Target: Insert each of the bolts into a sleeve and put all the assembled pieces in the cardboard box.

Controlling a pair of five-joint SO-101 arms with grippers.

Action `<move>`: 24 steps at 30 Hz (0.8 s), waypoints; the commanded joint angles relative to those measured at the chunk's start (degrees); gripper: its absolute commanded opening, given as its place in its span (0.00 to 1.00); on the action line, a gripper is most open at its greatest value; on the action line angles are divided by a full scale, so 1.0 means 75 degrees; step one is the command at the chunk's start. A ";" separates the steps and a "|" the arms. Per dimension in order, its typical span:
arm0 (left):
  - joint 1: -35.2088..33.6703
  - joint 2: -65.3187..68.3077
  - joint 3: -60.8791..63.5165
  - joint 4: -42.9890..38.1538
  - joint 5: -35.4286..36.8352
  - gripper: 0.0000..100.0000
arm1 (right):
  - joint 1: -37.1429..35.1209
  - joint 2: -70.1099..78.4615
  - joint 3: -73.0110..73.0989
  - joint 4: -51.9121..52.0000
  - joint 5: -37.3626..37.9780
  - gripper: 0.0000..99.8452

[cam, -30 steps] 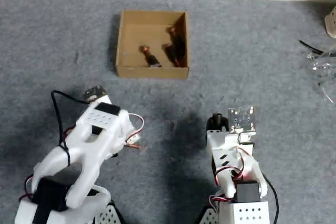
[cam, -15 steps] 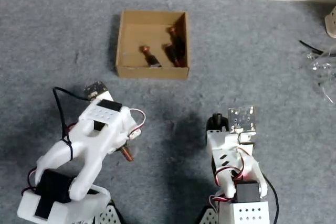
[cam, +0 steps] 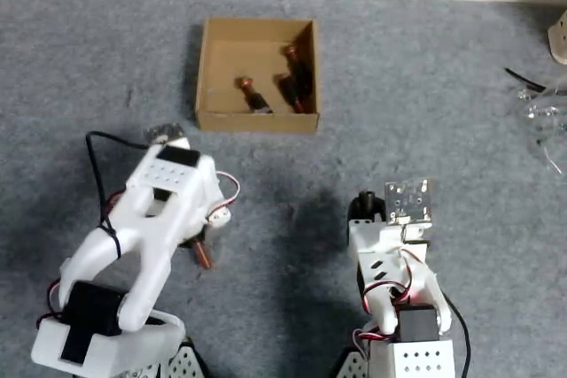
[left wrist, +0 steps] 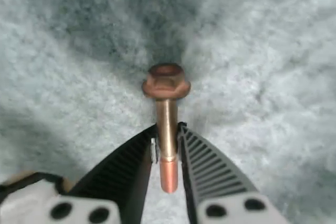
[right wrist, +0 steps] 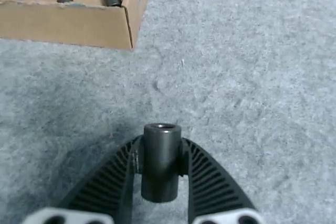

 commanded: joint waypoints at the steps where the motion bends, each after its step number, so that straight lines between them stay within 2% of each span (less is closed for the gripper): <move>1: -0.0147 -0.0029 -0.0967 0.0563 -0.0598 0.00 | -0.0064 -0.0135 -0.0064 -0.0275 -0.0023 0.00; 8: -0.0100 -0.0029 -0.1752 0.0621 -0.1922 0.00 | -0.0053 -0.0135 -0.0064 -0.0275 -0.0023 0.00; 11: -0.0100 -0.0029 -0.2092 0.0949 -0.1969 0.00 | -0.0053 -0.0135 -0.0064 -0.0275 -0.0023 0.00; 18: -0.0111 -0.0674 -0.3897 0.2626 -0.1993 0.00 | -0.0053 -0.0135 -0.0064 -0.0275 -0.0023 0.00; 24: -0.0111 -0.2151 -0.4179 0.2966 -0.2004 0.00 | -0.0053 -0.0135 -0.0064 -0.0275 -0.0023 0.00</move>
